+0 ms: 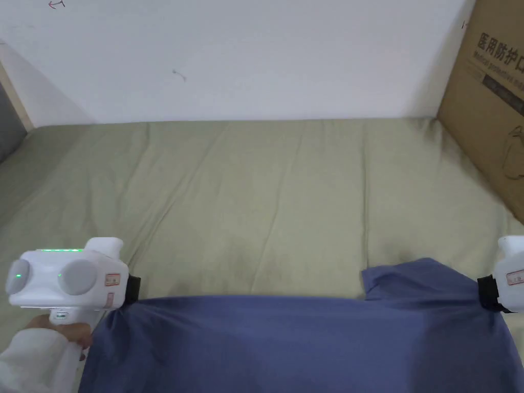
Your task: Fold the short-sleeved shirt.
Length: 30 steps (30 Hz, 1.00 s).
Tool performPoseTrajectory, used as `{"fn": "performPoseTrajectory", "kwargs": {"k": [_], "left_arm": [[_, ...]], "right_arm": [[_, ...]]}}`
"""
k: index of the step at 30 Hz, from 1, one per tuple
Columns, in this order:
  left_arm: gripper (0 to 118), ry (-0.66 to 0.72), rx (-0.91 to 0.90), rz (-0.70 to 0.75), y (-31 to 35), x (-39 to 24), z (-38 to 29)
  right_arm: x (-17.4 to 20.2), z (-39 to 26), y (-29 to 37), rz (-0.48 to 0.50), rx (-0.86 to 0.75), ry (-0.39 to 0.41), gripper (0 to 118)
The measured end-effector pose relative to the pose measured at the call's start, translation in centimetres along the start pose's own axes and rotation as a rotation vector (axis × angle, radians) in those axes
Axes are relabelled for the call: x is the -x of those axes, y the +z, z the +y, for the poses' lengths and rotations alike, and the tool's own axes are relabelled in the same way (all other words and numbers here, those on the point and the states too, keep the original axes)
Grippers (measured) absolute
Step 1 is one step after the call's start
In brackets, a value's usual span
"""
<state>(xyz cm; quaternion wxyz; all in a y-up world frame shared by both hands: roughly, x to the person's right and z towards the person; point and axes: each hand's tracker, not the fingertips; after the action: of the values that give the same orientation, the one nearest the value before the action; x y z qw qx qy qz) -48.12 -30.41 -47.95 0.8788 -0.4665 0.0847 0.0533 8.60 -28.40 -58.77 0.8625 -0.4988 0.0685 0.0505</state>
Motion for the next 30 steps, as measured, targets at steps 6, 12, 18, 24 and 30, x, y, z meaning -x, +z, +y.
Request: {"fn": "performPoseTrajectory", "kwargs": {"k": [6, 12, 18, 24, 30], "left_arm": [[3, -0.038, -0.131, -0.013, 9.8, 0.1, -3.7], [3, -0.01, -0.15, -0.057, 16.1, 0.9, -12.2], [3, 0.078, 0.031, -0.064, 14.8, 1.6, -21.8], [54, 0.15, 0.064, -0.044, 12.5, 2.5, -25.4], [103, 0.231, -0.086, -0.067, 16.4, 3.7, -23.8]], "right_arm": [[-1.2, -5.4, 8.4, 0.015, -0.076, 0.029, 0], [-2.2, -15.5, 13.6, 0.035, -0.04, 0.016, 0], [-2.9, -25.6, 11.0, 0.037, 0.126, -0.06, 0], [-2.4, -28.0, 9.8, 0.037, 0.109, -0.123, 71], [0.1, -26.0, 13.9, 0.019, -0.065, -0.07, 71]]}}
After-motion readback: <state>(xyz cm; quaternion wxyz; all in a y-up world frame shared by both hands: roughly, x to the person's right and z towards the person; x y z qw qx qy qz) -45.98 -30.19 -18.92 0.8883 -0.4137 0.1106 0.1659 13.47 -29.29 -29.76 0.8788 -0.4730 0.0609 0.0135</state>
